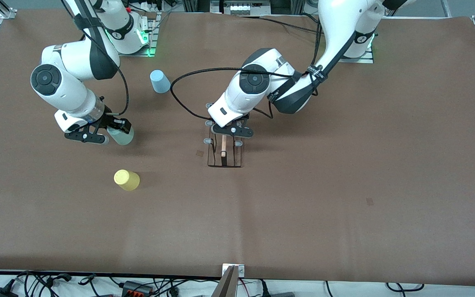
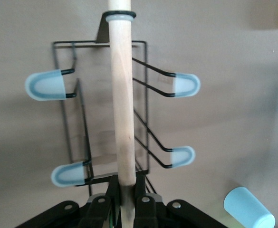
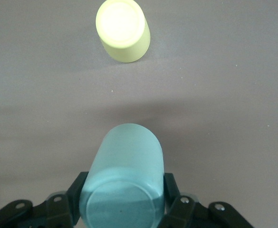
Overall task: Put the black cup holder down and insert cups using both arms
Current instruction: 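Carry the black rack with the left gripper to the table middle, then open the left gripper and lift it off the rack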
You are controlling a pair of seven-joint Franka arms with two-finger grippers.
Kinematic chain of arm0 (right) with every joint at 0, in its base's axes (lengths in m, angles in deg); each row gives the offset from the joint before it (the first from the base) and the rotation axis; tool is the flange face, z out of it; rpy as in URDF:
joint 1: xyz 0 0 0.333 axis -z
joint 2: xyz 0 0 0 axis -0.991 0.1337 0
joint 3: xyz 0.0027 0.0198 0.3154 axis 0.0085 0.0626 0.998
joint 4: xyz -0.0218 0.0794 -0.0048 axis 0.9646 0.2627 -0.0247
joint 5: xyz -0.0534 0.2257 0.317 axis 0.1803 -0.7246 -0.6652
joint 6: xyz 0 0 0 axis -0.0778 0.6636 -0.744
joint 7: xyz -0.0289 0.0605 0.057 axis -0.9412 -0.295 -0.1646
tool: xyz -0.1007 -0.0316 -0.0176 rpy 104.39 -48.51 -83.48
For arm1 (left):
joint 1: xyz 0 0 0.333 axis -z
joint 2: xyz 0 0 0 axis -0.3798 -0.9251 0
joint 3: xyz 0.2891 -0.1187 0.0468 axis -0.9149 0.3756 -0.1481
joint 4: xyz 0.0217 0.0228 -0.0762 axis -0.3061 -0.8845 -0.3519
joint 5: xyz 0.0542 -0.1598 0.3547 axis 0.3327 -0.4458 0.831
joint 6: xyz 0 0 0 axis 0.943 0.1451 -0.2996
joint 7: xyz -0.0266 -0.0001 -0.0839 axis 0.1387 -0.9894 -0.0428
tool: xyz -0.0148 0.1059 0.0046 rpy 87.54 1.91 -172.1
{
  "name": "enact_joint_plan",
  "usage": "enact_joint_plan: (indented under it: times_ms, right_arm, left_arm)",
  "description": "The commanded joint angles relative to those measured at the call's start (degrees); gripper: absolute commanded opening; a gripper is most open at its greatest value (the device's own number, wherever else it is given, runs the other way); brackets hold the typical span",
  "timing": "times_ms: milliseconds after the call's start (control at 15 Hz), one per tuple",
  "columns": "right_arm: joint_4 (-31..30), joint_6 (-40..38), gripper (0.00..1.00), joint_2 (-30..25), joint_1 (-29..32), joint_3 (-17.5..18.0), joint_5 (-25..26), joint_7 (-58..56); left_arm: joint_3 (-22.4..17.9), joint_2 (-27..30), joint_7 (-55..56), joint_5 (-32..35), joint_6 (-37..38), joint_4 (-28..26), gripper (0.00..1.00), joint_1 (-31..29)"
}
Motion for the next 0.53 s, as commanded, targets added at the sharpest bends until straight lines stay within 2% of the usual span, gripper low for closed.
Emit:
enact_joint_plan:
  times_ms: [0,67,133,200,267,467]
  right_arm:
    - [-0.1,-0.6,0.22,-0.4,0.4,0.0,-0.4,-1.3]
    - [-0.1,-0.6,0.22,-0.4,0.4,0.0,-0.4,-1.2]
    - [-0.1,-0.5,0.22,-0.3,0.4,0.0,-0.4,-1.2]
    - [-0.1,-0.6,0.22,-0.3,0.4,-0.1,-0.4,-1.3]
    - [-0.1,-0.6,0.22,-0.3,0.5,-0.1,-0.4,-1.3]
    - [-0.1,-0.7,0.22,-0.5,0.5,-0.1,-0.4,-1.1]
  left_arm:
    - [-0.3,-1.1,0.3,0.0,-0.5,2.3,0.01,1.5]
    - [-0.3,-1.1,0.3,0.3,-0.5,2.3,0.03,1.5]
    - [-0.4,-1.1,0.3,0.5,-0.5,2.3,0.24,1.5]
    - [-0.6,-1.1,-0.3,1.1,-0.5,2.3,0.59,1.4]
    - [-0.5,-1.0,-0.4,3.0,-0.5,2.3,1.00,1.4]
    - [-0.3,-0.2,0.3,5.6,-0.4,2.3,1.00,0.9]
